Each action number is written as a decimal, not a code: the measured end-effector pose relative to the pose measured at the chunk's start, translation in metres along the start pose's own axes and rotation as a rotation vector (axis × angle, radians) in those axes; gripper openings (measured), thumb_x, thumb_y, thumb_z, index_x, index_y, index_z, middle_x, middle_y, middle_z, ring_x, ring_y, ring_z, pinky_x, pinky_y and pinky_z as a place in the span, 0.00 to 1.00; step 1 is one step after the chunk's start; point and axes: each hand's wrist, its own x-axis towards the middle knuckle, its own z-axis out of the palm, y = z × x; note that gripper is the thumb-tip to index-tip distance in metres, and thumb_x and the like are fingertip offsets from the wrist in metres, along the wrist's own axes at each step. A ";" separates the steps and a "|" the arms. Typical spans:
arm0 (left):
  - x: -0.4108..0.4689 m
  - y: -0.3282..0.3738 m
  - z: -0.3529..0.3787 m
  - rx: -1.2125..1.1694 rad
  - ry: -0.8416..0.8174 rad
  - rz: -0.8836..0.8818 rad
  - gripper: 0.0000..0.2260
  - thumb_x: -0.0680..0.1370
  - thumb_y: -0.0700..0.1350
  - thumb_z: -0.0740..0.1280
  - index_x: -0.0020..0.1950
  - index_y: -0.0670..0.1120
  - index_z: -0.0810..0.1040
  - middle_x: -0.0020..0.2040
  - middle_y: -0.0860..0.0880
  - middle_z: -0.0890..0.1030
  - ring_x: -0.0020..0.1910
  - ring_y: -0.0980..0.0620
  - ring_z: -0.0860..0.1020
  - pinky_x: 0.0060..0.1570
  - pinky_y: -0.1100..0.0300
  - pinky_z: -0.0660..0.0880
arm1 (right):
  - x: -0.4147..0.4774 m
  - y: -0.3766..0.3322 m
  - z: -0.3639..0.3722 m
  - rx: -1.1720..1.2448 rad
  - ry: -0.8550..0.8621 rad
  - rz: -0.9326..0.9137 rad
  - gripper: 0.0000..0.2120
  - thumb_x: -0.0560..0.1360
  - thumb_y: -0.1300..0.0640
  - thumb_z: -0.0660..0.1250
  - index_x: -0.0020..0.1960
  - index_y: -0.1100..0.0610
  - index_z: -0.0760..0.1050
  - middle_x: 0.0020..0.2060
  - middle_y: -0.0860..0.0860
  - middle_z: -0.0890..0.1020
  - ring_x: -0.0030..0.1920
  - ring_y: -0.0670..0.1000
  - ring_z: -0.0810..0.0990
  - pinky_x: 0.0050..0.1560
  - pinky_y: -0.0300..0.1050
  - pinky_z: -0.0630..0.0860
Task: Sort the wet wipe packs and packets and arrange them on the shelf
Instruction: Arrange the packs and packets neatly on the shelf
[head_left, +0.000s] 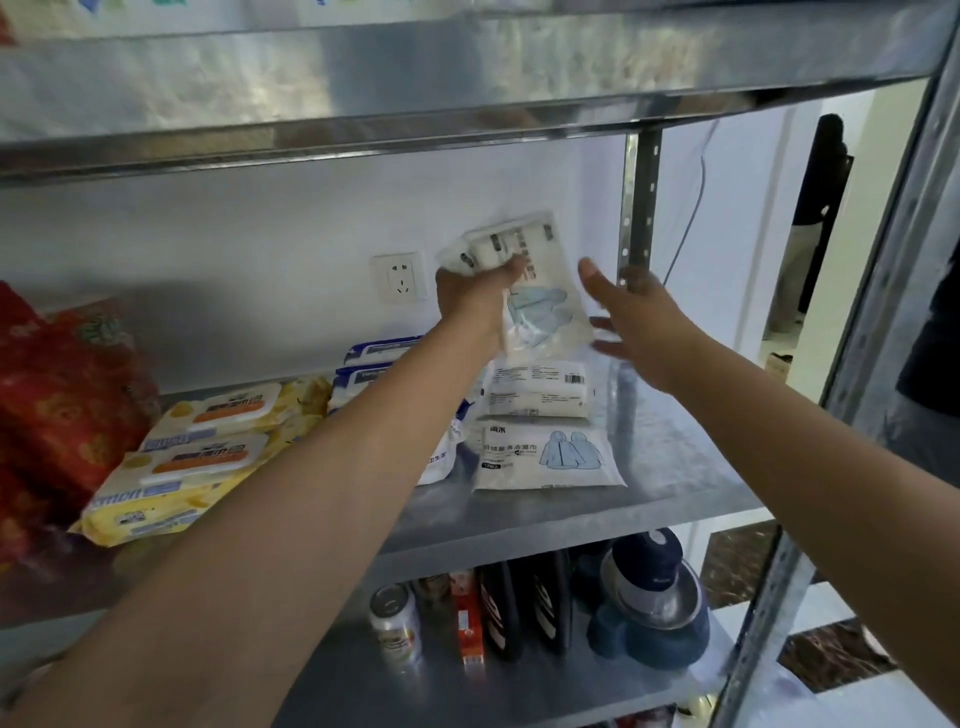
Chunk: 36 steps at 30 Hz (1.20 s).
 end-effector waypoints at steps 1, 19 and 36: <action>0.000 0.000 0.001 -0.165 -0.050 -0.117 0.17 0.72 0.42 0.77 0.57 0.39 0.78 0.54 0.42 0.84 0.52 0.43 0.83 0.57 0.41 0.78 | -0.003 -0.001 0.005 0.094 -0.104 0.089 0.42 0.72 0.41 0.72 0.77 0.57 0.59 0.65 0.57 0.77 0.60 0.58 0.80 0.59 0.57 0.79; -0.062 0.013 -0.041 1.425 -0.836 0.411 0.39 0.70 0.63 0.74 0.76 0.63 0.58 0.69 0.56 0.72 0.59 0.53 0.73 0.57 0.54 0.73 | -0.036 0.002 -0.034 -0.063 -0.408 0.184 0.15 0.73 0.67 0.70 0.59 0.65 0.77 0.52 0.60 0.85 0.53 0.57 0.85 0.48 0.50 0.83; -0.044 -0.041 -0.045 1.802 -0.880 0.329 0.49 0.63 0.65 0.75 0.76 0.60 0.51 0.66 0.51 0.74 0.52 0.47 0.76 0.52 0.52 0.75 | -0.050 0.043 -0.017 -0.359 -0.306 0.348 0.39 0.68 0.65 0.77 0.74 0.56 0.63 0.56 0.54 0.78 0.49 0.56 0.83 0.45 0.49 0.83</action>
